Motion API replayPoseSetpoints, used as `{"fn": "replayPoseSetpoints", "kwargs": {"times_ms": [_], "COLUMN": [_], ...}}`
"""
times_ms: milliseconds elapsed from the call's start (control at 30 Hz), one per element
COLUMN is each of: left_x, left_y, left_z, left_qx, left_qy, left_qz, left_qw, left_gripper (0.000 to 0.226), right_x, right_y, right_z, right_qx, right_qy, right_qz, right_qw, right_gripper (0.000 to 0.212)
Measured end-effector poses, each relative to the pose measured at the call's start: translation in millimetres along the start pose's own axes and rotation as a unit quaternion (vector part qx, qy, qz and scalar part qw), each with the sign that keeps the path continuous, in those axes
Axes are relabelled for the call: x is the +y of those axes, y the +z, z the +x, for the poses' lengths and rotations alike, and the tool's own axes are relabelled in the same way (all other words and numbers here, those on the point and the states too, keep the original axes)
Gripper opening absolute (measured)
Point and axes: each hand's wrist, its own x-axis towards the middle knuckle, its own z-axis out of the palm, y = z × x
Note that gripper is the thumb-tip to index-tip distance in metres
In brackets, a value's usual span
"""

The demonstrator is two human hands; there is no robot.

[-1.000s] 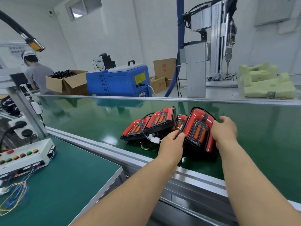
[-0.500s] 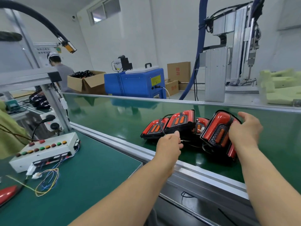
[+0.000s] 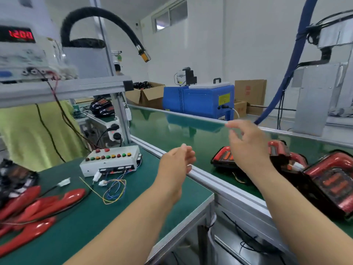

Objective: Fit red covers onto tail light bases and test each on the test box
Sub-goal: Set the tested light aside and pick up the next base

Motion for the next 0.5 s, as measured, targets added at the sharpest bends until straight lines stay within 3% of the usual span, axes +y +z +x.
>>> {"fn": "replayPoseSetpoints", "kwargs": {"times_ms": [200, 500], "left_x": [18.8, 36.2], "left_y": [-77.1, -176.7], "left_z": [5.2, -0.8], "left_qx": [0.095, 0.197], "left_qy": [0.015, 0.041], "left_qz": [-0.033, -0.064], "left_qw": [0.995, 0.978], "left_gripper": [0.02, 0.02], "right_x": [-65.8, -149.5], "right_y": [82.2, 181.7], "right_z": [-20.0, -54.0], "right_qx": [-0.12, -0.237], "right_qy": [-0.056, -0.103], "right_qz": [0.045, 0.083], "right_qw": [0.99, 0.963], "right_gripper": [0.021, 0.022]}}
